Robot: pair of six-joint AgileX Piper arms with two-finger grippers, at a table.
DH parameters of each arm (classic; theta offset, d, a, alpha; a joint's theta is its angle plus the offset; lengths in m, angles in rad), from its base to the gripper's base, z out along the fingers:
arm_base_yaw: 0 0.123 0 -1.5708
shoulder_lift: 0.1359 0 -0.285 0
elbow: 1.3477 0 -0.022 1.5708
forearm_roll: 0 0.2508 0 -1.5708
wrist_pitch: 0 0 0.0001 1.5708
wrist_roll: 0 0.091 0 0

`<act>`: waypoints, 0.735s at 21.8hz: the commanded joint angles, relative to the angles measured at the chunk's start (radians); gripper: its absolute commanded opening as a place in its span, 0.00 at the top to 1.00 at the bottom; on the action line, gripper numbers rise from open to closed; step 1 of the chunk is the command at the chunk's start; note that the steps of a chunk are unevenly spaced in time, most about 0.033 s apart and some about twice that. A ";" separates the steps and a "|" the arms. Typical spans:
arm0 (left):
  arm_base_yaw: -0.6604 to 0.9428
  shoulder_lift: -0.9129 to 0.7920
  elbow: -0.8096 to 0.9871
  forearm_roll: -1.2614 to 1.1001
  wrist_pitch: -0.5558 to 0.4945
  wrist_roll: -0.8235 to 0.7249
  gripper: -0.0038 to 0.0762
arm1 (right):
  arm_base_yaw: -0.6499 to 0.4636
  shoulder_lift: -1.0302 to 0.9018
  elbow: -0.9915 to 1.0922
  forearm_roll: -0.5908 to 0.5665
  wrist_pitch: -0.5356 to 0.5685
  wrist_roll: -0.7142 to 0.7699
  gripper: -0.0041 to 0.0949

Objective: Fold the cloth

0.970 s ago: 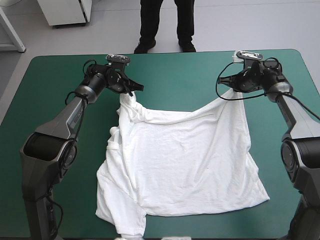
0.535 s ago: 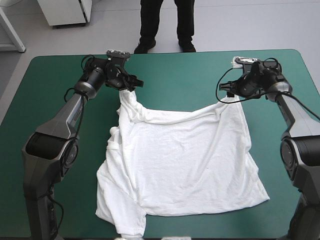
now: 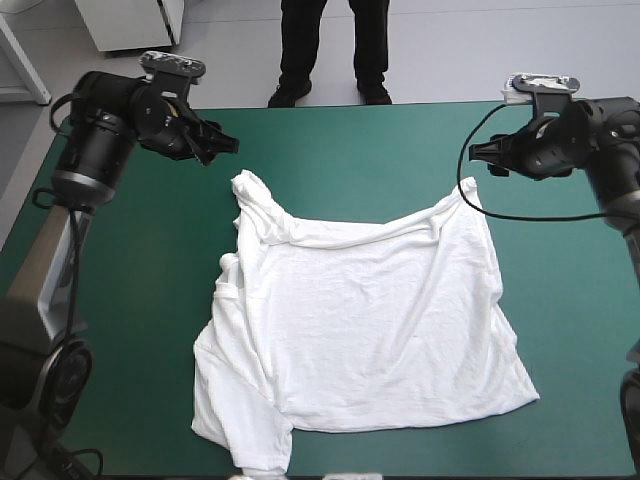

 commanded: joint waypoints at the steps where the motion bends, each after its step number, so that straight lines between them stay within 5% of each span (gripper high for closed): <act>1: -0.002 -0.160 0.053 0.007 0.052 -0.009 0.40 | -0.008 -0.133 0.048 -0.014 -0.021 -0.002 0.38; 8: -0.004 -0.490 0.561 -0.074 0.049 -0.076 0.40 | -0.008 -0.276 0.282 -0.049 -0.017 0.032 0.38; 16: -0.004 -0.471 0.877 -0.199 -0.078 -0.068 0.30 | -0.008 -0.276 0.300 -0.032 0.007 0.044 0.38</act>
